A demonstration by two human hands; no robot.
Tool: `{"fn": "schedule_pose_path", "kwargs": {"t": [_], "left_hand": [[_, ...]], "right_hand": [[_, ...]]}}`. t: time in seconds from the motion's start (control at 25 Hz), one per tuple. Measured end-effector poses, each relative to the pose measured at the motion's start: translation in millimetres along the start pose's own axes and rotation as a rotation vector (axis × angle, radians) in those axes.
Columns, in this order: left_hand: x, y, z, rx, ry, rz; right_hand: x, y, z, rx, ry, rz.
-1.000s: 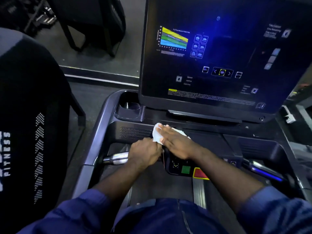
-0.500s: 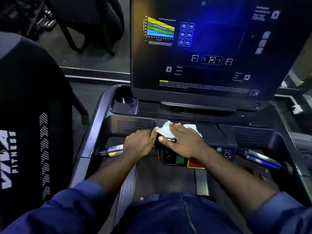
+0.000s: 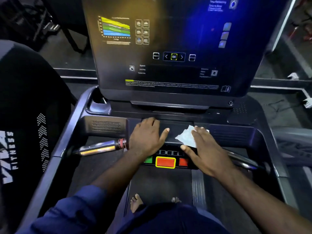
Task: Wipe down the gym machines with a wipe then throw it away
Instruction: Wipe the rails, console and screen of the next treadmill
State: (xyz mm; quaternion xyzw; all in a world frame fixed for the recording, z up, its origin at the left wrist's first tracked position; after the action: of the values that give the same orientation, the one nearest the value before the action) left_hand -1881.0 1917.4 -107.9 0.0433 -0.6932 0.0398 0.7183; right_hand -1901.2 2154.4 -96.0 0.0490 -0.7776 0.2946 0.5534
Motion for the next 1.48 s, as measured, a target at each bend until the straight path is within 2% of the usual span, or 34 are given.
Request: {"fn": "schedule_pose_path", "kwargs": {"t": [0.2, 0.28, 0.4, 0.52, 0.64, 0.8, 0.88, 1.0, 1.12, 1.2, 1.32, 1.4, 1.48], "left_hand": [[-3, -1, -4, 0.064, -0.048, 0.093], [-1, -1, -2, 0.076, -0.05, 0.097], [1, -1, 0, 0.075, -0.046, 0.098], [0, -4, -1, 0.062, -0.094, 0.074], [3, -15, -7, 0.052, -0.086, -0.081], [0, -44, -46, 0.165, 0.149, -0.287], [-5, -66, -71, 0.267, 0.213, -0.323], [-8, -99, -90, 0.343, 0.188, -0.356], [-5, -130, -97, 0.292, 0.135, -0.258], [-8, -155, -102, 0.269, 0.083, -0.207], [-11, -194, -106, 0.315, 0.032, -0.339], [-6, -219, -107, 0.388, 0.04, -0.429], [-4, -253, -118, 0.403, 0.122, -0.339]], "right_hand": [[-2, 27, 46, -0.039, 0.048, 0.317], [-1, 30, 46, 0.011, 0.066, 0.393], [1, 27, 20, 0.089, 0.013, 0.325], [1, 8, 24, 0.031, -0.029, 0.103], [-10, -37, 51, 0.075, -0.16, -0.045], [-28, -82, 72, 0.295, -0.245, -0.017], [-34, -101, 77, 0.395, -0.211, -0.022], [-43, -134, 79, 0.46, -0.147, 0.042], [-53, -162, 89, 0.473, -0.16, 0.125], [-57, -183, 100, 0.461, -0.2, 0.212], [-59, -211, 122, 0.323, -0.201, 0.356], [-60, -225, 141, 0.176, -0.144, 0.562], [-73, -251, 158, 0.009, -0.094, 0.858]]}}
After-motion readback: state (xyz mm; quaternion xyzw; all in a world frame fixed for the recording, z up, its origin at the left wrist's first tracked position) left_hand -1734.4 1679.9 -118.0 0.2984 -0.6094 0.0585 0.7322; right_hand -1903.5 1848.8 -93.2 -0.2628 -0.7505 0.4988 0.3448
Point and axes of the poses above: each hand's wrist, its own z-axis towards the middle knuckle, its own x-axis out of the back of the hand, y = z × x, the point moved 3 cm from there along z, towards the middle knuckle, and after that the axes turned 10 degrees about z, right-handed, at the moved point
